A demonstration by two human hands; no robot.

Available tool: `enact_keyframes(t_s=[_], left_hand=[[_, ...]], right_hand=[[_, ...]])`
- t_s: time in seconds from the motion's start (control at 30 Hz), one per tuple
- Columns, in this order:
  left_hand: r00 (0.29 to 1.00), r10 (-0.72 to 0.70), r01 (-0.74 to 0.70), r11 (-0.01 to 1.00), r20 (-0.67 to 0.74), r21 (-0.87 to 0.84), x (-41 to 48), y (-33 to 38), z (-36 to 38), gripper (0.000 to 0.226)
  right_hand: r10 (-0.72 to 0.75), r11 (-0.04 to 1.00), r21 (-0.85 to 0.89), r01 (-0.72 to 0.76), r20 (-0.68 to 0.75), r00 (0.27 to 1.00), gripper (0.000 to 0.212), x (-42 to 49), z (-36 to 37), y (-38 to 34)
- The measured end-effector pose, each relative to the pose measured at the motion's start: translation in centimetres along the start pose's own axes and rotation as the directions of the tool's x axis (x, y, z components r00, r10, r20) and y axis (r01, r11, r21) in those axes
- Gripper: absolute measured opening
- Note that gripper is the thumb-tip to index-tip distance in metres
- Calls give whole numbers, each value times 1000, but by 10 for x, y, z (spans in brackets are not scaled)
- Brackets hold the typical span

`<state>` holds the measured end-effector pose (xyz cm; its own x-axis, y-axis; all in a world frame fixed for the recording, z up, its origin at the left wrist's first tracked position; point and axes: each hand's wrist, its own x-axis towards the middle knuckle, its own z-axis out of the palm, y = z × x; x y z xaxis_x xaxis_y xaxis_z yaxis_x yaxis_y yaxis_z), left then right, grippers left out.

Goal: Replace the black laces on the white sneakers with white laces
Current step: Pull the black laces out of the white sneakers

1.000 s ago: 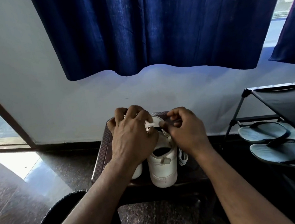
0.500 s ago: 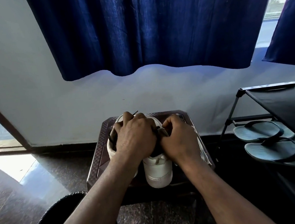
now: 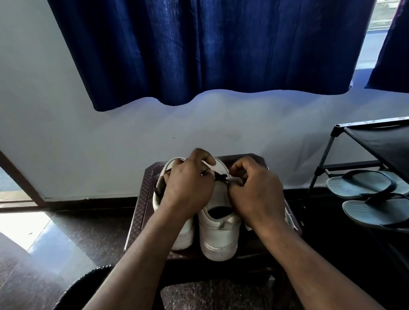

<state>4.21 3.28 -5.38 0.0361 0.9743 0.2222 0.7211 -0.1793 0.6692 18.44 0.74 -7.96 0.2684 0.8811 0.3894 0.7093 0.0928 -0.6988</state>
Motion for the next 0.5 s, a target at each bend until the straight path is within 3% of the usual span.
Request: enact_keyframes(t_s=[0.13,0.27,0.33,0.37,0.43,0.47,0.5], left_hand=[[995,96,-98,955,21,281,-3,2,2,12],[985,174,-170,940,14,294,-3,2,10,7],[995,104,-105,991,8,88,-2,3,9,11],[1000,7,-7,990,5,-140,1,3,6,15],[984,-178,161,813,23,-559,1,5,-5,16],[978,-202,182,748,43,-638,1,4,-10,15],[983,-178,167,763,45,-624,1,3,-14,14]], right_hand=[[-36,998,-58,35,-11,999,11,0,-4,-1],[-62,994,-93,64,25,998,12,1,-5,0],[-65,991,-118,68,27,998,13,3,-5,1],[-60,989,-130,63,23,998,13,3,-5,2],[-41,992,-123,42,9,999,11,4,-6,3],[-36,993,-109,36,0,999,10,4,-7,3],[-36,995,-98,35,-7,999,11,4,-8,3]])
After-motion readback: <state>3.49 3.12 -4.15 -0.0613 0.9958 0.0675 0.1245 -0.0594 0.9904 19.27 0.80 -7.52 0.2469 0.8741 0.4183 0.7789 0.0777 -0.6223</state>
